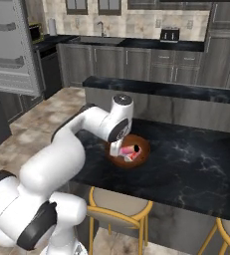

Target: Open the fridge, grab two sodas, and place both sodas inside the bowl with ice on the dining counter.

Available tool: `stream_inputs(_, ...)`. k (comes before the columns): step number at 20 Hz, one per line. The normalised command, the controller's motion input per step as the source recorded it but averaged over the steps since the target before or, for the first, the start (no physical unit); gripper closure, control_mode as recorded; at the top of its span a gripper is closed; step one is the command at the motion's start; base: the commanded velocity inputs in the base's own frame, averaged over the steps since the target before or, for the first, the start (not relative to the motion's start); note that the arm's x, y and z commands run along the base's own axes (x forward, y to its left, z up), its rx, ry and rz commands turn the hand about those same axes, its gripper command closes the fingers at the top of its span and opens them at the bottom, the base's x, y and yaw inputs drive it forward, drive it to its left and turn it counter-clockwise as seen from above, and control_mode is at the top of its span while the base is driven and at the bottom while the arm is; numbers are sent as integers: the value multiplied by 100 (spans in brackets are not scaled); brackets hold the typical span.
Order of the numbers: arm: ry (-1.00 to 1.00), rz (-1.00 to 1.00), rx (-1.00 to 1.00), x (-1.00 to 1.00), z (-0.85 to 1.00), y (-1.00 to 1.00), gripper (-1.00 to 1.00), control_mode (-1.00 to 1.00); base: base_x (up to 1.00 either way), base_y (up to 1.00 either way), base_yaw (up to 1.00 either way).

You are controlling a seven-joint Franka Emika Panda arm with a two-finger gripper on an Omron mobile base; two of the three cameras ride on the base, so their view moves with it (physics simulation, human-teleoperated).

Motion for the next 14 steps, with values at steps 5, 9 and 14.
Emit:
stream_inputs(5,0,0,0,-54,27,47,-100,-100,0,0,0)
stream_inputs(9,0,0,0,-59,20,51,-100,-100,0,0,0)
stream_inputs(14,0,-2,0,-64,16,45,-100,-100,0,0,0)
